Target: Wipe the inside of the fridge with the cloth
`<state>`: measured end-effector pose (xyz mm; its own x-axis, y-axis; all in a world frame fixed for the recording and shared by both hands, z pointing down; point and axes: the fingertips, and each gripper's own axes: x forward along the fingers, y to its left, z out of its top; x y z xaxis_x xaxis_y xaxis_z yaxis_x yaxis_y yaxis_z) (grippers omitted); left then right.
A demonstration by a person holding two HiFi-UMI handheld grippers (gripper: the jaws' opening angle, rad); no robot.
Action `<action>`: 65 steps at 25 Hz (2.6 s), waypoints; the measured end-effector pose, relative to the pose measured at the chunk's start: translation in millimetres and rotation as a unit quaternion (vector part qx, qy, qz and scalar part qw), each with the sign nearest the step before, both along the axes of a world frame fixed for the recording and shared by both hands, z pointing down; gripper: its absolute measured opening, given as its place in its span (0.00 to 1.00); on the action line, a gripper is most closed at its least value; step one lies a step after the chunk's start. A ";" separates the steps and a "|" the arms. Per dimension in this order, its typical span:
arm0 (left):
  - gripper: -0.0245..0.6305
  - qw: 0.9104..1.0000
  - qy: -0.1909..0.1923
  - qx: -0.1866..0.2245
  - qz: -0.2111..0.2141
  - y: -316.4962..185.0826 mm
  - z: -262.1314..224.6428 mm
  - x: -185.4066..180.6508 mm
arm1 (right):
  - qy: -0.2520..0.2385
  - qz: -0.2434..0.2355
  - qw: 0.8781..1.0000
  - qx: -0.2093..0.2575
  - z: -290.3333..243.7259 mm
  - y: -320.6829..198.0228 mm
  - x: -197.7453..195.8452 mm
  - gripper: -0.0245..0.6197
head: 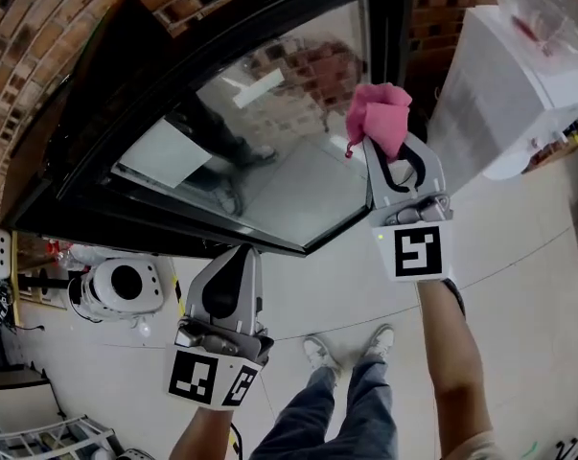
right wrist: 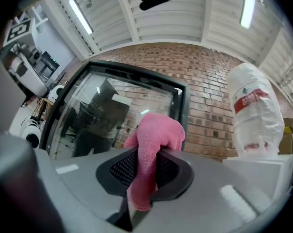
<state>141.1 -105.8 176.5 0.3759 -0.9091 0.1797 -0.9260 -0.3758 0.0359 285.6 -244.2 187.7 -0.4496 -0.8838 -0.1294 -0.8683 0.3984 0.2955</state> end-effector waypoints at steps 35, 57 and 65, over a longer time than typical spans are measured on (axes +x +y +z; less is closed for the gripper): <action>0.06 0.998 -0.005 -0.057 -0.037 61.3 74.5 -68.2 | 0.008 -0.128 0.990 -0.062 80.9 106.0 -162.0 0.13; 0.06 0.997 -0.019 -0.061 -0.040 -2.4 88.1 -1.8 | 0.013 -0.037 0.996 -0.084 115.7 -2.4 -6.6 0.13; 0.06 0.995 -0.017 -0.090 -0.043 10.2 110.5 -13.3 | 0.027 -0.139 0.983 -0.117 122.0 84.9 -110.4 0.13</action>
